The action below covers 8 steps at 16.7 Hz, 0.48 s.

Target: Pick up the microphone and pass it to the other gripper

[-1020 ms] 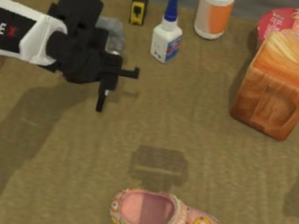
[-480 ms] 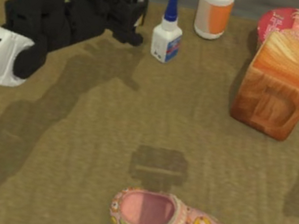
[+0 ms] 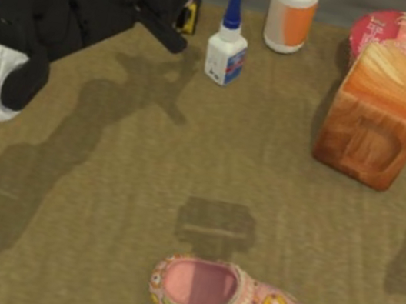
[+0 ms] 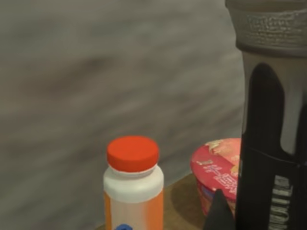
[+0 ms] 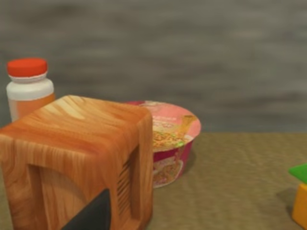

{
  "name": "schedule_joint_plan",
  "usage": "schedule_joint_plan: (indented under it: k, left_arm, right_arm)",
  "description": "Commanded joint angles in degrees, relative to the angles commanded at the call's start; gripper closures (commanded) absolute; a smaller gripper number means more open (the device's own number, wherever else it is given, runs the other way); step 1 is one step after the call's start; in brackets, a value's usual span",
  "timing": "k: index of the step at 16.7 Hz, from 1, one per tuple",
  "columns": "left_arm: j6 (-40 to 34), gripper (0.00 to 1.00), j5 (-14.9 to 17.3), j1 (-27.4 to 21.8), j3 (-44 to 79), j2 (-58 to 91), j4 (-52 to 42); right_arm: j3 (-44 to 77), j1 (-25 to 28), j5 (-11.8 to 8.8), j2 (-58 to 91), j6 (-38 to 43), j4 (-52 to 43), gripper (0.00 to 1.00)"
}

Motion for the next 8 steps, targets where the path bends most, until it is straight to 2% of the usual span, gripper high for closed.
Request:
schedule_joint_plan:
  k: [2,4,8]
  left_arm:
    - [0.0,1.0,-0.3,-0.5,0.2,0.1,-0.2]
    - [0.1,1.0,-2.4,-2.6,-0.5,-1.6,-0.6]
    - [0.0,1.0,-11.5,-10.8,-3.7,-8.4,-2.5]
  right_arm:
    - [0.0,0.0,0.0,0.0,0.0,0.0,0.0]
    - [0.0,0.0,0.0,0.0,0.0,0.0,0.0]
    - [0.0,0.0,0.0,0.0,0.0,0.0,0.0]
